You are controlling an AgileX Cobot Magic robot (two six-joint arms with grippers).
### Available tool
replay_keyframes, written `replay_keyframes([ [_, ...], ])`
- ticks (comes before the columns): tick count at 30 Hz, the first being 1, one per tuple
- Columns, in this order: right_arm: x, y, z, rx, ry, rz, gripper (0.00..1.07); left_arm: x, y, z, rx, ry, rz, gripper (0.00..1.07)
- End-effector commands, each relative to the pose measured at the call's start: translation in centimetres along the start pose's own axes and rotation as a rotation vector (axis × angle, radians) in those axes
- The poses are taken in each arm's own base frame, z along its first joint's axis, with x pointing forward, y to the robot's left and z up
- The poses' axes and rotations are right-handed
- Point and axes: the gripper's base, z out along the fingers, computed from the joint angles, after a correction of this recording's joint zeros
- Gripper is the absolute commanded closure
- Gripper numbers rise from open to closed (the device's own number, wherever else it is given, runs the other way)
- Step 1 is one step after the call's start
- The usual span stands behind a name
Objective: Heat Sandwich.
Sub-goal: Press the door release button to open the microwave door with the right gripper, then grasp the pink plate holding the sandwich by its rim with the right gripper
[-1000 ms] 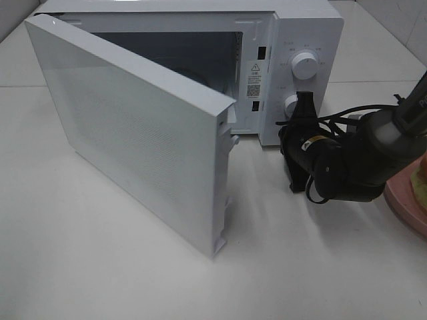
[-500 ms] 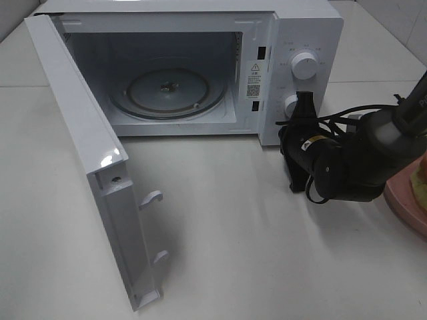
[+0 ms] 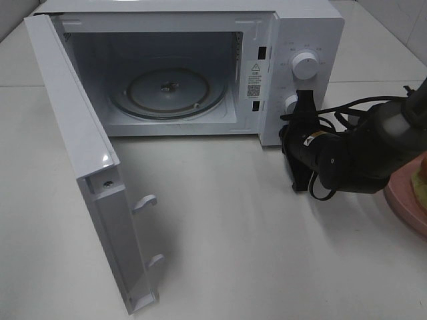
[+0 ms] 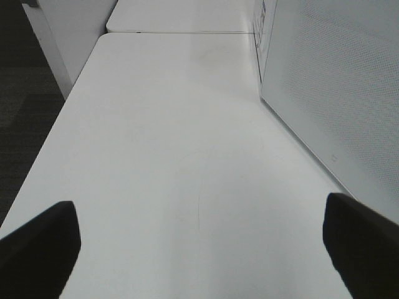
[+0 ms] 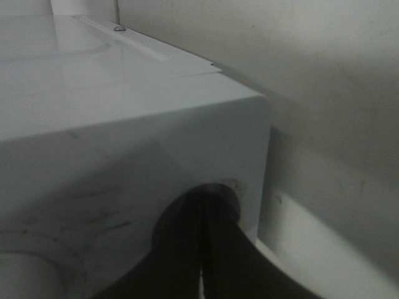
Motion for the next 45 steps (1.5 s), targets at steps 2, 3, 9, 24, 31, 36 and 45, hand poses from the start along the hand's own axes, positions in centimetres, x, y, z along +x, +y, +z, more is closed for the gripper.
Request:
replay_keyframes([
  [2,-0.6,4.1,-0.8,-0.168,0.005,-0.034,1.07,0.2,0.0,-0.3,-0.003,-0.028,-0.002,0.01],
  [3,-0.6,3.8,-1.1,-0.14,0.008,-0.042,1.07,0.2,0.0,-0.3,-0.003,-0.028,-0.002,0.01],
  [9,-0.8,2.5,-3.1,0.029,0.043,-0.145,1.07,0.2,0.0,-0.3,-0.003,-0.028,-0.002,0.01],
  [24,-0.8,2.4,-8.8,0.333,0.239,-0.54,1.06,0.2,0.0,-0.3,-0.003,-0.028,-0.002,0.01],
  [31,-0.6,4.2,-11.9,0.326,0.405,-0.942,1.03,0.2,0.0,-0.3,-0.003,-0.028,-0.002,0.01],
  [36,-0.7,4.5,-13.8,0.345,0.52,-1.163,1.0,0.2,0.0,-0.3,-0.003,-0.028,-0.002,0.01],
  [45,-1.7,4.7,-16.7,0.457,0.674,-1.485,0.98,0.2,0.0,-0.3,-0.003,-0.028,-0.002,0.01],
])
